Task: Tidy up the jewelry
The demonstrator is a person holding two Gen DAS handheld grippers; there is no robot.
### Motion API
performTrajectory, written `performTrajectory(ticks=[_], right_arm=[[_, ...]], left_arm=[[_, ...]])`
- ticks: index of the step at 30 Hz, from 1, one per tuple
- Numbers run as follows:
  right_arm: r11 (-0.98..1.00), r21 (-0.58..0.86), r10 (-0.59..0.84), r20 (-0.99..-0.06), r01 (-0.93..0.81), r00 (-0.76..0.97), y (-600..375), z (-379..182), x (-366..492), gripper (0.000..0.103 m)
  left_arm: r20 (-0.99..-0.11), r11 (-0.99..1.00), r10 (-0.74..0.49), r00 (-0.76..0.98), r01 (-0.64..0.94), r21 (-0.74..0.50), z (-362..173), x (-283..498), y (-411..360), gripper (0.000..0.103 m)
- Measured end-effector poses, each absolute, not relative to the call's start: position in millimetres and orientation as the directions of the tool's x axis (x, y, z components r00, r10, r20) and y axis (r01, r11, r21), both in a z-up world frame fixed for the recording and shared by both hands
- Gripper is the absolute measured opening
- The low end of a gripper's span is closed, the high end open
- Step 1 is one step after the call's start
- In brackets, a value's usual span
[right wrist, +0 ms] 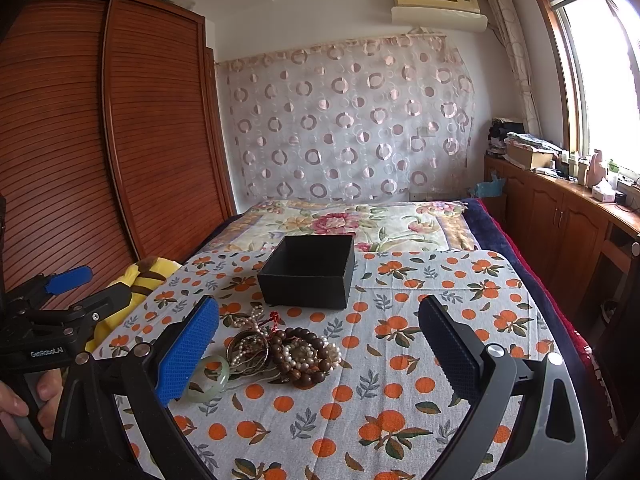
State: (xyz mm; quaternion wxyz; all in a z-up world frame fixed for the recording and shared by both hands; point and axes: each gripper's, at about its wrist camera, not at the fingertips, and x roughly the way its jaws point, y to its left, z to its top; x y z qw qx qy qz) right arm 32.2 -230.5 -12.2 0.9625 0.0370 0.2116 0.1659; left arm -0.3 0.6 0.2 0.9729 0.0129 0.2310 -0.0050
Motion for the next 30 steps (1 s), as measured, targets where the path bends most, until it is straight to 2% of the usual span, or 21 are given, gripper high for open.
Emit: performTrajectory(ticks=[30], right_arm=[[0.942, 0.139, 0.335, -0.392, -0.305, 0.857, -229.8, -10.7, 31.6, 0.101]], left_arm=[[-0.45, 1.0, -0.005, 0.893, 0.015, 0.02, 0.2, -0.1, 0.8, 0.096]])
